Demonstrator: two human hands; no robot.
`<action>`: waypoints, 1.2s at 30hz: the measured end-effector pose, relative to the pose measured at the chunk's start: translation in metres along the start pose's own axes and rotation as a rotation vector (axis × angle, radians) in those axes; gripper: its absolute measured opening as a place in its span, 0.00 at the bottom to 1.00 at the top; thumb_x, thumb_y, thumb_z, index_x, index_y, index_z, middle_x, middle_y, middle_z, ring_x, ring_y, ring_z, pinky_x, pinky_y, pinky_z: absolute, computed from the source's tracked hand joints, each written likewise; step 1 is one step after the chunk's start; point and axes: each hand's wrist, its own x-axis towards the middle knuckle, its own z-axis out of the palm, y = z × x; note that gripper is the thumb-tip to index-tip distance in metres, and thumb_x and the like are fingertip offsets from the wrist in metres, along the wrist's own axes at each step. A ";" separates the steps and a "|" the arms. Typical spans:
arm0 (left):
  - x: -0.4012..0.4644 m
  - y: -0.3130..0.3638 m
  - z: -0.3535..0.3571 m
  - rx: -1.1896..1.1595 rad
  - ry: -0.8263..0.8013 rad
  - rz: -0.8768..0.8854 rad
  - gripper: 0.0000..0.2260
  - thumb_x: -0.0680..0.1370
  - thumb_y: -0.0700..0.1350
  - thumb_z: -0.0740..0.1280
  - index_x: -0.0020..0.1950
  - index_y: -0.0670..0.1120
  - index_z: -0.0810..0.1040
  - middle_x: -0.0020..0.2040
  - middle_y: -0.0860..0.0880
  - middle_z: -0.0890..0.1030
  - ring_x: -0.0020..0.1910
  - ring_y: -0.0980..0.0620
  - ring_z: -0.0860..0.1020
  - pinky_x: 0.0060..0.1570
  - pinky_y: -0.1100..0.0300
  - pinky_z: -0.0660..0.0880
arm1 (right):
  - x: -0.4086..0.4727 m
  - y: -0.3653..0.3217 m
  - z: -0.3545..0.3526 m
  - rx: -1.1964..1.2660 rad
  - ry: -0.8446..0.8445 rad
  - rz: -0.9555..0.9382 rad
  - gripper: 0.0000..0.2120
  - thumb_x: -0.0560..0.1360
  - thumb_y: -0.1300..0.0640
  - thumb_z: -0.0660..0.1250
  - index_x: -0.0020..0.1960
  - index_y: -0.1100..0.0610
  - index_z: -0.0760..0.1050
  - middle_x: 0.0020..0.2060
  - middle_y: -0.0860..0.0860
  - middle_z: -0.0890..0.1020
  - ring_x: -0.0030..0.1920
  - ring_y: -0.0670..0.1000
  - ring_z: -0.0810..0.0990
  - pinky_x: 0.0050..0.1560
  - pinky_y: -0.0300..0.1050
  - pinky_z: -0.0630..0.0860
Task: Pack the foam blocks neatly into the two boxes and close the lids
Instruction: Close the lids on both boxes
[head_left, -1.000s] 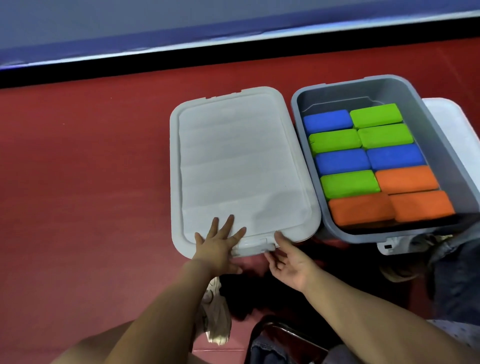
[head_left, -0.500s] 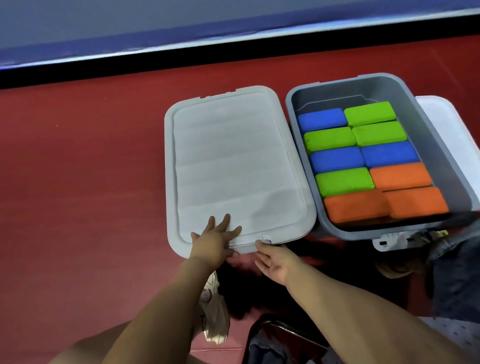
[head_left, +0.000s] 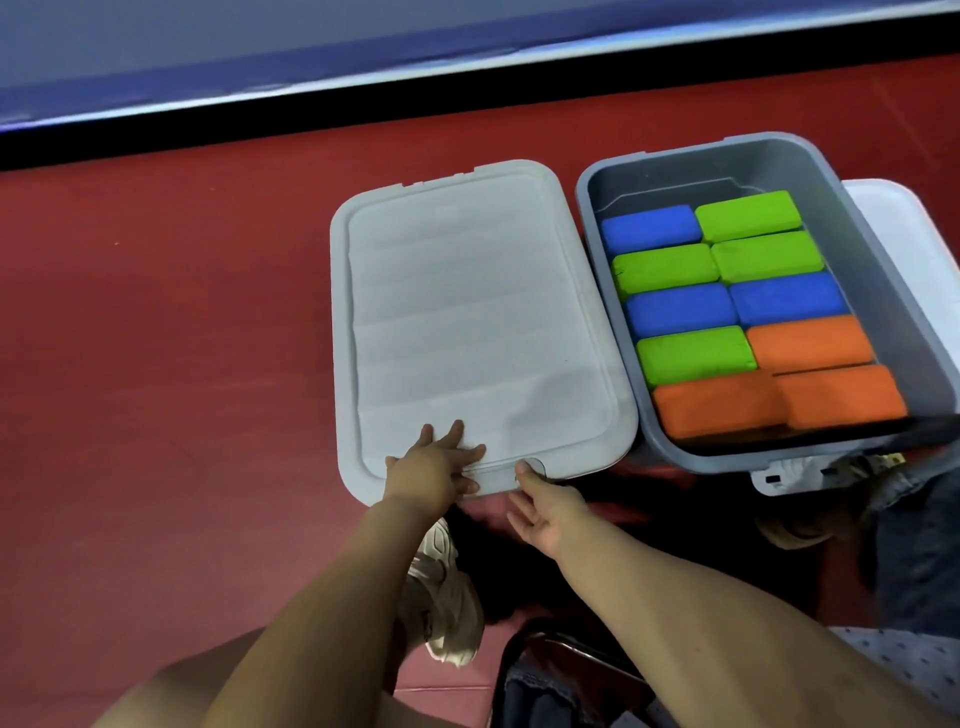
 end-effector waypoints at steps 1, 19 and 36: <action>0.000 0.001 -0.002 0.017 -0.016 0.000 0.23 0.76 0.48 0.68 0.69 0.64 0.69 0.77 0.63 0.54 0.78 0.51 0.47 0.70 0.42 0.56 | 0.001 0.001 0.000 0.000 0.005 -0.005 0.07 0.73 0.59 0.71 0.50 0.56 0.75 0.46 0.49 0.80 0.51 0.50 0.78 0.54 0.49 0.72; 0.055 0.056 -0.108 -0.224 0.138 -0.151 0.41 0.72 0.61 0.69 0.78 0.58 0.50 0.79 0.47 0.47 0.77 0.43 0.50 0.71 0.40 0.58 | -0.020 -0.230 0.080 -1.099 -0.133 -0.202 0.31 0.73 0.38 0.64 0.69 0.56 0.65 0.59 0.54 0.75 0.56 0.53 0.77 0.50 0.50 0.77; 0.151 0.002 -0.110 -0.170 0.169 -0.406 0.38 0.75 0.50 0.67 0.74 0.65 0.44 0.77 0.52 0.35 0.76 0.42 0.35 0.64 0.27 0.55 | 0.114 -0.342 0.286 -2.126 0.178 -0.910 0.49 0.67 0.33 0.68 0.77 0.54 0.51 0.74 0.57 0.61 0.73 0.61 0.58 0.71 0.54 0.61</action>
